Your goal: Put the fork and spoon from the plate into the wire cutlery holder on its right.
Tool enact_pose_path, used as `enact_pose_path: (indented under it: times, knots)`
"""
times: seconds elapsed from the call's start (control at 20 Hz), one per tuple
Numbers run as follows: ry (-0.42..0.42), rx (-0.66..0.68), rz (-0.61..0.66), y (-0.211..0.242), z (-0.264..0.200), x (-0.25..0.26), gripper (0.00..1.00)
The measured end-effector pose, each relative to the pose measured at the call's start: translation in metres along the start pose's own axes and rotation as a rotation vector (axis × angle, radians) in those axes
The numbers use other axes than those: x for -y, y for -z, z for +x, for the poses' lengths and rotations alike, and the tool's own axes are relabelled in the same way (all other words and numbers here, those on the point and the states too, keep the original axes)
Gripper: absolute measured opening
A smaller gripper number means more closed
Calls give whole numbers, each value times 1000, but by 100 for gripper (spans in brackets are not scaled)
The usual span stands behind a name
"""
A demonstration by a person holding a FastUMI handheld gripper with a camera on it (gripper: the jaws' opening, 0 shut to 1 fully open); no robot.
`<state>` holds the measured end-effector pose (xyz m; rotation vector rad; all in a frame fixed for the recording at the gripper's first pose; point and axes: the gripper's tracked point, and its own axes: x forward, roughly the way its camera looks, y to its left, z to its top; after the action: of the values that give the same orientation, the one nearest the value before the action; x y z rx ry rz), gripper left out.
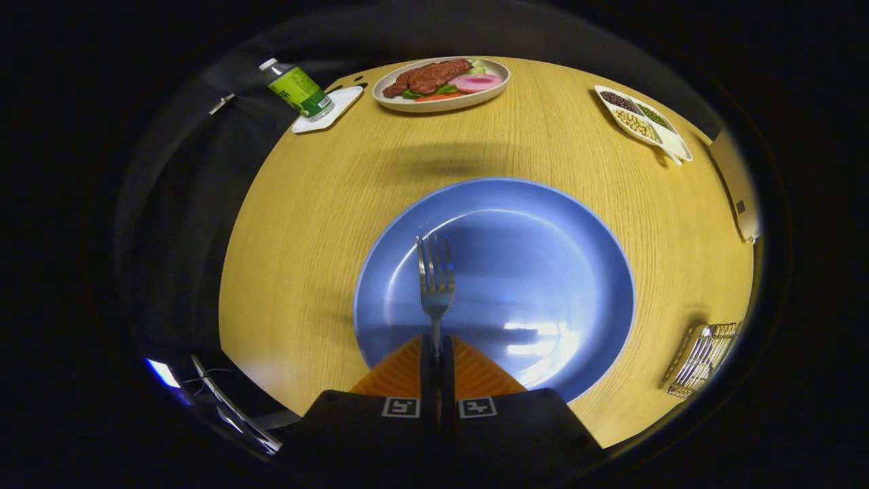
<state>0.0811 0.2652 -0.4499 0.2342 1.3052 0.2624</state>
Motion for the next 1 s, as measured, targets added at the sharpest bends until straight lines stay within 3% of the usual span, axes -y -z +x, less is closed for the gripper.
enact_pose_path:
  times: [0.6,1.0]
  knots:
    - [-52,80,83,-20,-58,30,5]
    - [-126,122,93,-20,-143,58,5]
